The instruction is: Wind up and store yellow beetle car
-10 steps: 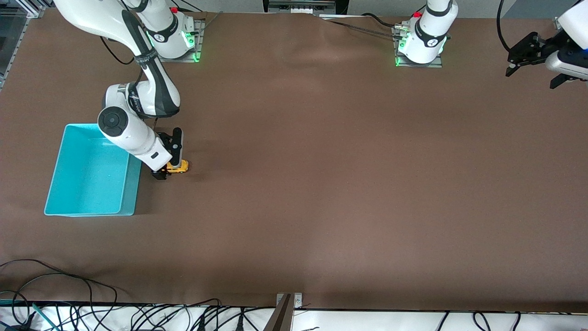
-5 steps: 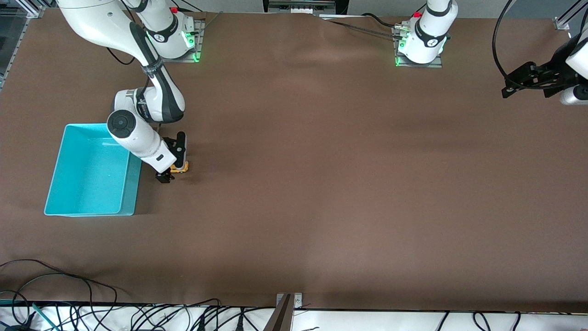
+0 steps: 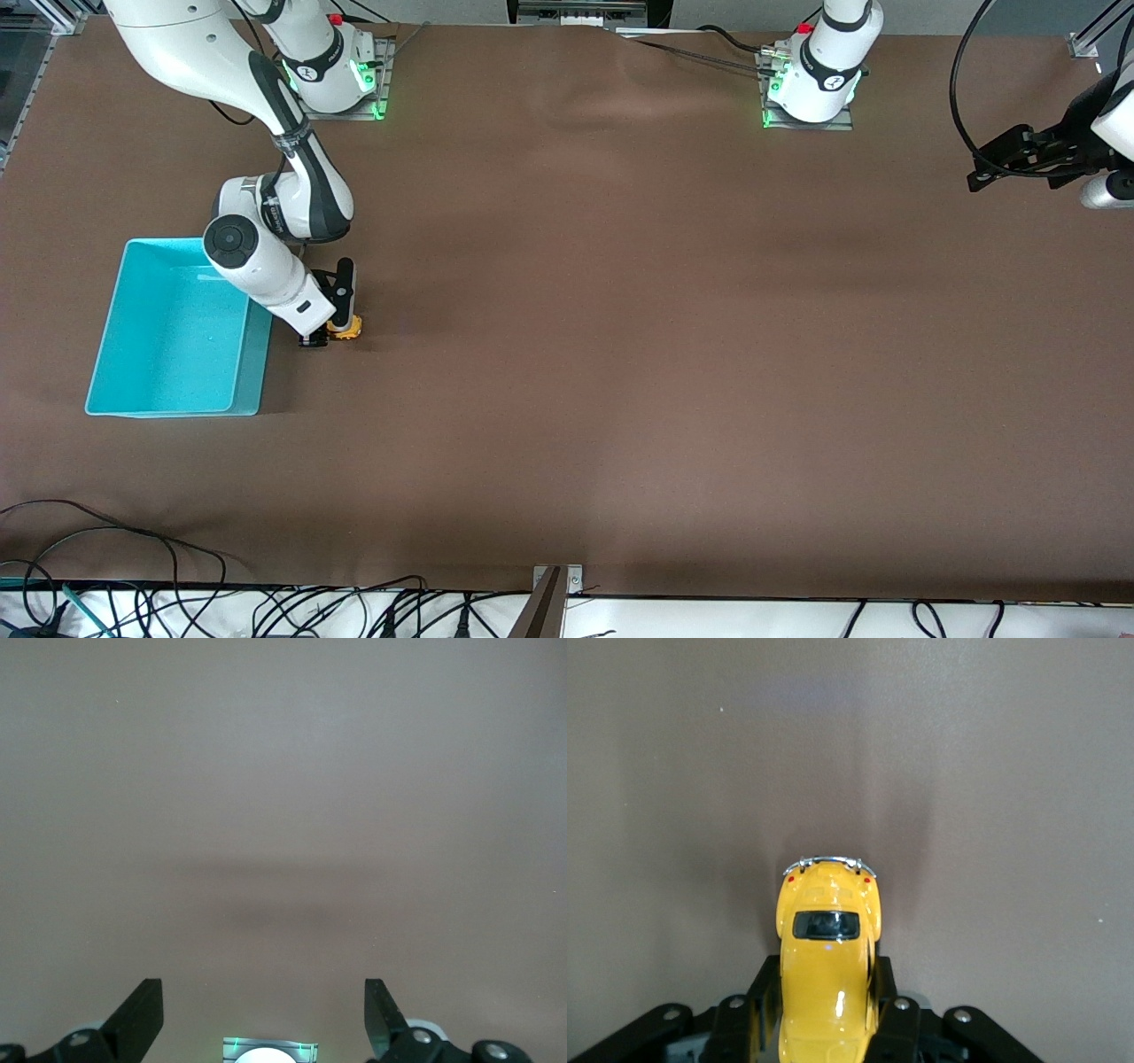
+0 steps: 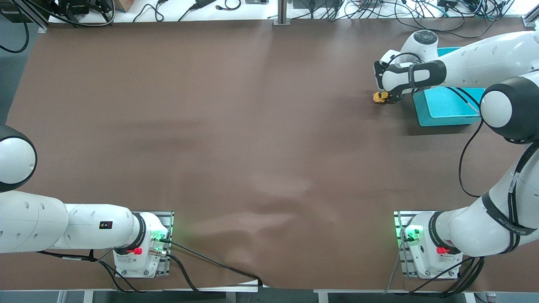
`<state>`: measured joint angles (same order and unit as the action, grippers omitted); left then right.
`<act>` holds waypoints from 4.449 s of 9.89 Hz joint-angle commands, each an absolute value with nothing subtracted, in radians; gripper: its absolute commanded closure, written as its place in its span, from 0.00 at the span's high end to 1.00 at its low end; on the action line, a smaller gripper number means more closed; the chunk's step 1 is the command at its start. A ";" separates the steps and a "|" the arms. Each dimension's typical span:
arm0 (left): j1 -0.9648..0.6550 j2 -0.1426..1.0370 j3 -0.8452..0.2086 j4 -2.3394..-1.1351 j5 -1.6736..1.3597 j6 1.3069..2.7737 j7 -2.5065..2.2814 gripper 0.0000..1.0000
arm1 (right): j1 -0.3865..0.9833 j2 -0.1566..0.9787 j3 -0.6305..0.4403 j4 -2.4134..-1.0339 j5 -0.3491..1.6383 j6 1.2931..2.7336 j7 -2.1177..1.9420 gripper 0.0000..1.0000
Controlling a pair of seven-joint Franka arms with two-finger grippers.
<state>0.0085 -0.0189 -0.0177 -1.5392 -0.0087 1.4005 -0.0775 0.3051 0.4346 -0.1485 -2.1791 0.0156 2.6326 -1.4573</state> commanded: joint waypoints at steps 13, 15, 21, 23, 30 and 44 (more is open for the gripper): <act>0.005 -0.017 -0.018 -1.539 -0.040 1.401 -0.087 1.00 | 0.290 0.304 -0.484 -2.011 0.051 2.185 -1.276 0.00; 0.008 -0.015 -0.017 -1.540 -0.040 1.401 -0.087 1.00 | 0.226 0.337 -0.497 -2.106 0.054 2.351 -1.275 0.00; -0.002 -0.015 -0.020 -1.537 -0.040 1.399 -0.087 1.00 | 0.195 0.452 -0.497 -2.109 0.143 2.365 -1.275 0.00; -0.003 -0.015 -0.021 -1.537 -0.040 1.401 -0.087 1.00 | 0.192 0.469 -0.497 -2.106 0.150 2.373 -1.275 0.00; -0.003 -0.014 -0.020 -1.537 -0.040 1.399 -0.087 1.00 | 0.222 0.417 -0.491 -2.007 0.190 2.332 -1.185 0.99; -0.002 -0.015 -0.021 -1.537 -0.040 1.394 -0.087 1.00 | 0.471 0.307 -0.492 -1.410 0.176 1.539 -0.337 1.00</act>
<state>-0.0043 -0.0168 -0.0239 -1.5487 -0.0186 1.4045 -0.0777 0.4726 0.3252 -0.4910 -1.4119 0.1755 1.5606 -0.3478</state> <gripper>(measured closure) 0.000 0.000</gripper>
